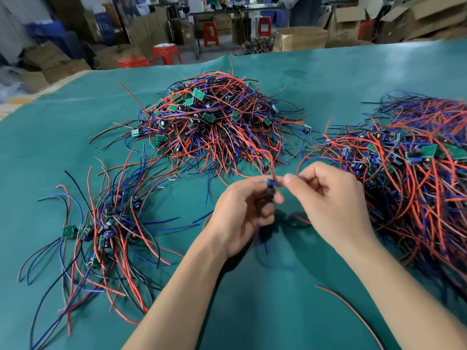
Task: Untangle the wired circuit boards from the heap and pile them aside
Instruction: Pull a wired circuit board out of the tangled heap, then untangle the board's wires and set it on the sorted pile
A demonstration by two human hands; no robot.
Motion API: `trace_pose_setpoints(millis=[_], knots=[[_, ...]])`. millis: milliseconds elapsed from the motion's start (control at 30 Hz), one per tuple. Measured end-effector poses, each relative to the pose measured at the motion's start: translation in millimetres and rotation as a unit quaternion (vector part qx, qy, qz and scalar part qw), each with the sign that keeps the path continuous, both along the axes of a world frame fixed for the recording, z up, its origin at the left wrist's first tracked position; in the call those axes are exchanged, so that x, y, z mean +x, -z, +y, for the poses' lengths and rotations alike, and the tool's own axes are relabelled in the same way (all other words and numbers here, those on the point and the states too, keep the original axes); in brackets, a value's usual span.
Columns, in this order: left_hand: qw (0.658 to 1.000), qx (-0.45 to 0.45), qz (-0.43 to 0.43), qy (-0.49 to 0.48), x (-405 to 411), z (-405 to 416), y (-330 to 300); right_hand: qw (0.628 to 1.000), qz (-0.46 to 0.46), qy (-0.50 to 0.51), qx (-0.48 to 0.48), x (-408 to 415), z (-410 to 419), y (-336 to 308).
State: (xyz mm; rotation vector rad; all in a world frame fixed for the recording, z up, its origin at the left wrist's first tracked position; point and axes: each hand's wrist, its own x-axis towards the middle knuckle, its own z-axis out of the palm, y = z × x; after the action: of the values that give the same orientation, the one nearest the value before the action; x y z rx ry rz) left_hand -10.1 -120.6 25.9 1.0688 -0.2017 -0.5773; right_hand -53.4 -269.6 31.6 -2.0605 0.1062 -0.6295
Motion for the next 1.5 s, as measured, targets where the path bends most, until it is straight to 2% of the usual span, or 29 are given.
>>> trace_pose_setpoints(millis=[100,200,333,733,833,967,1133,1233,1333,1433,1500], knots=[[1.0,0.001,0.014,0.006,0.7,2.2,-1.0,0.988,0.044,-0.055,0.141,3.0,-4.7,3.2],[1.0,0.006,0.018,0.01,0.4,4.8,-1.9,0.988,0.052,-0.06,0.13,3.4,-4.4,4.3],[0.999,0.019,0.011,0.024,0.2,3.3,-1.0,0.959,0.086,-0.167,0.214,3.7,-4.4,6.3],[0.986,0.101,-0.113,0.063,-3.8,3.0,2.7,0.977,0.015,-0.114,0.182,7.0,-3.1,12.0],[0.986,0.111,-0.106,0.066,-3.3,2.5,2.6,0.99,-0.022,-0.032,0.135,10.7,-4.7,11.7],[0.982,0.122,-0.119,0.081,-4.0,1.7,2.7,0.984,-0.069,0.068,0.149,15.7,-24.3,6.7],[0.979,0.134,-0.129,0.088,-4.9,2.3,0.6,0.985,-0.096,0.143,0.008,18.5,-40.7,7.2],[0.977,0.137,-0.136,0.091,-4.8,2.3,0.8,0.971,-0.116,0.201,0.061,23.2,-60.6,9.9],[0.977,0.133,-0.14,0.091,-5.1,2.3,2.7,0.958,-0.124,0.251,0.069,23.7,-66.1,11.9],[0.989,0.093,-0.108,0.047,0.1,4.4,4.2,0.929,-0.155,0.312,0.124,20.4,-61.9,4.9],[0.994,0.06,-0.088,0.014,2.9,5.5,5.0,0.933,-0.15,0.308,0.105,14.3,-49.9,2.4]])
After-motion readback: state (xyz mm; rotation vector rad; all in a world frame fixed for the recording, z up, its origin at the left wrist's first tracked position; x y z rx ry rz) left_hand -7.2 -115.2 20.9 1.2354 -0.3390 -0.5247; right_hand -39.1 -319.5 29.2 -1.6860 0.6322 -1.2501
